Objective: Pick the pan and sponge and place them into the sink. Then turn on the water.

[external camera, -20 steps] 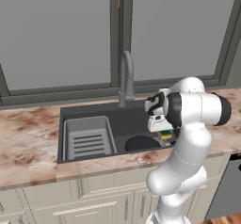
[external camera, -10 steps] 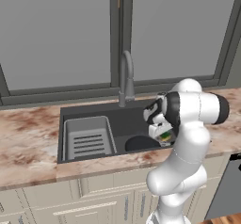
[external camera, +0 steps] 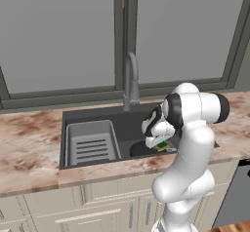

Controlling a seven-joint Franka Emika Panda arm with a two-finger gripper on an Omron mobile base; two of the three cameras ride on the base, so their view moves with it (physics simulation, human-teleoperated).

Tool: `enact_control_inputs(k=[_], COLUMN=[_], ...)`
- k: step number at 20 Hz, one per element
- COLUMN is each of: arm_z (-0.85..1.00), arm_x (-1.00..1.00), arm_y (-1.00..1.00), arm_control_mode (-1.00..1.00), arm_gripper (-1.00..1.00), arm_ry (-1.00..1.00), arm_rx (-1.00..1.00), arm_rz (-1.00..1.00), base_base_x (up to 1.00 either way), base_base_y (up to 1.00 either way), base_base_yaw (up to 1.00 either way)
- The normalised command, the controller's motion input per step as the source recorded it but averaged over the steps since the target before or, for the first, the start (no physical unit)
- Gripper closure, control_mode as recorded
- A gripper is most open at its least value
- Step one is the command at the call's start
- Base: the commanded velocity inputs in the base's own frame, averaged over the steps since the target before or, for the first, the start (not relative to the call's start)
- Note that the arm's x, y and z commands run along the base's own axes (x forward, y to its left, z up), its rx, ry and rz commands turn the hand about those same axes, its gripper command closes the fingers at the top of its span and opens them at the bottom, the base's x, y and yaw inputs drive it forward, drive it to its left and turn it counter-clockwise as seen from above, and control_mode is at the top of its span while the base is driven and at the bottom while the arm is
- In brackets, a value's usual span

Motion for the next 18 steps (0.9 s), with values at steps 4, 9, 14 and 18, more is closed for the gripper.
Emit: enact_control_inputs(k=[4, 9, 14, 18], arm_z=[-0.16, -0.22, -0.32, -0.38], arm_x=[0.39, 0.35, 0.11, 0.00], arm_y=[-0.10, -0.24, -0.41, -0.45], arm_control_mode=[-1.00, -1.00, -1.00, -1.00], arm_gripper=[1.00, 1.00, 1.00, 1.00], arm_ry=[0.00, 0.00, 0.00, 0.00], arm_rx=[0.11, 0.11, 0.10, 0.08], arm_rz=[0.20, 0.15, 0.13, 0.11], base_base_x=[0.00, 0.00, 0.00, 0.00], base_base_y=[0.00, 0.00, 0.00, 0.00], base_base_yaw=[0.00, 0.00, 0.00, 0.00])
